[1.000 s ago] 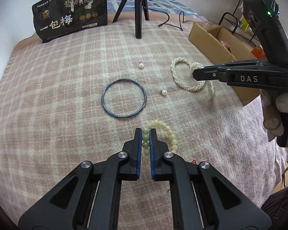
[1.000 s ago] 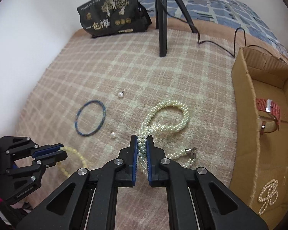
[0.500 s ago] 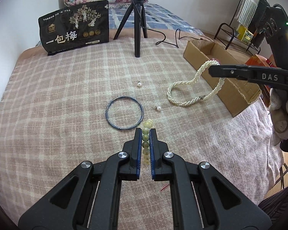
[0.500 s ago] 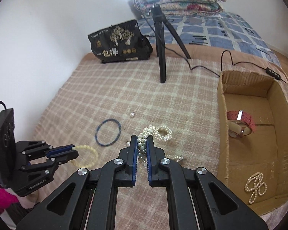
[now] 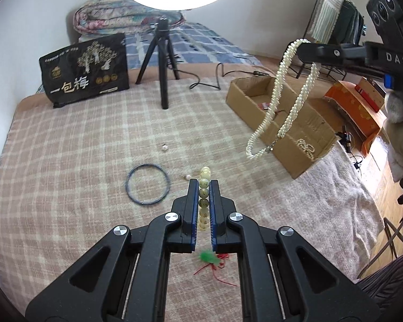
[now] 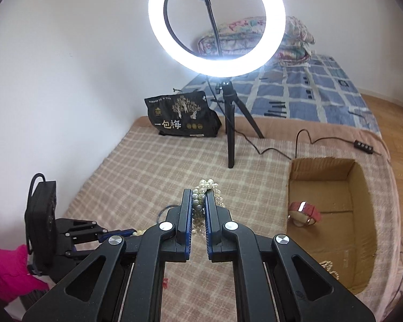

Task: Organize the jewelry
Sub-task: 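Lift and carry the bracelet in the left tool and necklace in the right tool over the box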

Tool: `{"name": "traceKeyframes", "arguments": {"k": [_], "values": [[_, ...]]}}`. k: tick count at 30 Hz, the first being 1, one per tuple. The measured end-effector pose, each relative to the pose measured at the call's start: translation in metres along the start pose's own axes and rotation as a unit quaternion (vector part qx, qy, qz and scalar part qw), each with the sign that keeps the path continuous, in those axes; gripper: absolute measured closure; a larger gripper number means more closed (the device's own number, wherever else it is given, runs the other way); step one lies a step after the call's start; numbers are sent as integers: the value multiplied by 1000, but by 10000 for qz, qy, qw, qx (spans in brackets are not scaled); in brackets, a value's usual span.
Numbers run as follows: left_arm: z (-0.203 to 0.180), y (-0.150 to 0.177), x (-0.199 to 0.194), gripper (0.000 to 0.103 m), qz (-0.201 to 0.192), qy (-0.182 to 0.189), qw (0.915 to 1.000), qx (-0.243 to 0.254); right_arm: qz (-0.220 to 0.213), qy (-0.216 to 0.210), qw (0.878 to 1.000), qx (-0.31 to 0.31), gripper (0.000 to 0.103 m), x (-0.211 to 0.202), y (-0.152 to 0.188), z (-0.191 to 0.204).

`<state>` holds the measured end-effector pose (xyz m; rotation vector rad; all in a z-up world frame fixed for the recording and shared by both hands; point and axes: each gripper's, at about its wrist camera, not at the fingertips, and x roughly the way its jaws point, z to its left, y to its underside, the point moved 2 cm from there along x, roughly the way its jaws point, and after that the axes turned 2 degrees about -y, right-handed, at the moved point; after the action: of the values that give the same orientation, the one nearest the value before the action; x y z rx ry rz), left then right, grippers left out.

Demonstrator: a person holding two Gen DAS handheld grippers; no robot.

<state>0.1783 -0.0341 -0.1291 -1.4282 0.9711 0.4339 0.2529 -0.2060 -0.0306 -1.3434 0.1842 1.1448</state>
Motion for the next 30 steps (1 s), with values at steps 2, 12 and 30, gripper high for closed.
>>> {"name": "traceKeyframes", "arguments": {"k": [2, 12, 30], "values": [[-9, -4, -3, 98, -35, 71, 9999, 67, 8, 81, 9999, -67, 96, -7, -2, -1], [-50, -29, -8, 98, -257, 409, 9985, 241, -112, 608, 9975, -354, 96, -55, -24, -14], [-133, -70, 31, 98, -323, 912, 9940, 515, -131, 1317, 9910, -199, 96, -84, -36, -92]]}}
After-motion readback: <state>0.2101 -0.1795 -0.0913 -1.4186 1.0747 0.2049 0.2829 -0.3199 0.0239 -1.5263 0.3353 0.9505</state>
